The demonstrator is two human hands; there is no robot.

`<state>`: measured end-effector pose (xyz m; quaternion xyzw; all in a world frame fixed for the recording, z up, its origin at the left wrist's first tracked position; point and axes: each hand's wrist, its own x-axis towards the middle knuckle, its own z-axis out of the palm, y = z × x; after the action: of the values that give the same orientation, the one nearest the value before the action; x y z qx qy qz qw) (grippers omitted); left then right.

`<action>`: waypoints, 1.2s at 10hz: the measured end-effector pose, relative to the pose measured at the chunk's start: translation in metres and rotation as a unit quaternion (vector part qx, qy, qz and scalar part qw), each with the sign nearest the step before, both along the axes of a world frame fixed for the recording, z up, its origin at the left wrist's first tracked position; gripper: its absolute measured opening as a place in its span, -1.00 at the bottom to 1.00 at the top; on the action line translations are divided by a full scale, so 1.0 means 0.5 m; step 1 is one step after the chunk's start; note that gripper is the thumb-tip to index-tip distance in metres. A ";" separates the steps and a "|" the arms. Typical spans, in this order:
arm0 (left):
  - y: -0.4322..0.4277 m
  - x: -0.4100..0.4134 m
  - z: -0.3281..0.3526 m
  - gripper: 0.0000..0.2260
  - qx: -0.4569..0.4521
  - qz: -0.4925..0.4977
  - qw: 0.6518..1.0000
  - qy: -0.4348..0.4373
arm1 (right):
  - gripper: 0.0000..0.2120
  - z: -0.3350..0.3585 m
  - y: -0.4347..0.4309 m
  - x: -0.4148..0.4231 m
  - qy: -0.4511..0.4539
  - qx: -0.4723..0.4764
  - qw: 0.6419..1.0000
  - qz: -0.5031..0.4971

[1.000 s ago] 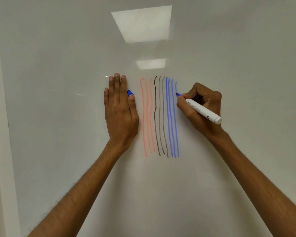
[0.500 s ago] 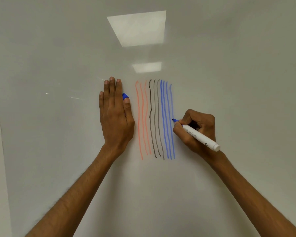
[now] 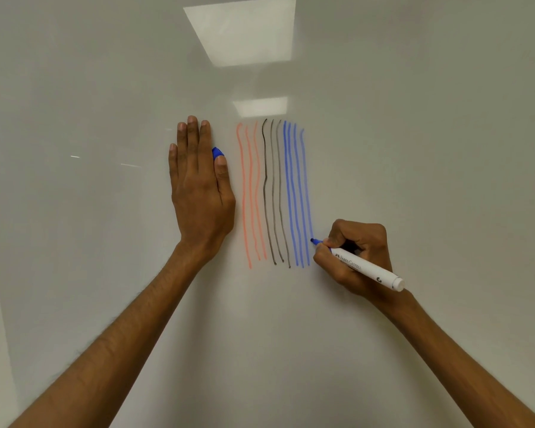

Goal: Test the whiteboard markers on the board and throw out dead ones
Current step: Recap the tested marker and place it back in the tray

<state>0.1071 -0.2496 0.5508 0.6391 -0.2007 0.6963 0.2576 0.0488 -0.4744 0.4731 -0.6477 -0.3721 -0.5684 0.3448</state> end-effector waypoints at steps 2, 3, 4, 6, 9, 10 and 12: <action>0.000 0.000 -0.001 -0.54 0.002 0.002 1.000 -0.003 | -0.70 -0.020 -0.006 0.000 0.013 -0.021 1.000 -0.014; -0.001 0.000 -0.001 -0.55 0.004 0.006 1.000 -0.007 | -0.71 -0.027 -0.013 -0.004 0.030 -0.037 0.999 -0.007; 0.000 0.001 -0.003 -0.55 0.003 0.005 1.000 -0.006 | -0.72 -0.032 -0.019 -0.008 0.059 -0.056 0.997 -0.003; -0.002 -0.003 -0.002 -0.55 0.004 0.010 1.000 -0.007 | -0.74 -0.021 -0.015 -0.027 0.101 0.009 0.993 0.062; -0.001 -0.004 -0.003 -0.53 0.003 0.007 1.000 0.003 | -0.74 0.121 0.000 -0.034 0.078 0.151 0.980 0.102; 0.000 -0.002 -0.003 -0.53 0.003 0.005 1.000 0.005 | -0.78 0.193 0.005 -0.037 0.051 0.148 0.983 0.098; 0.001 -0.001 -0.004 -0.53 0.004 0.005 1.000 0.002 | -0.79 0.246 0.004 -0.012 0.021 0.131 0.989 0.060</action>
<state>0.1065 -0.2489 0.5488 0.6428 -0.1994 0.6953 0.2522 0.0428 -0.4724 0.5960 -0.5856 -0.3249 -0.5768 0.4678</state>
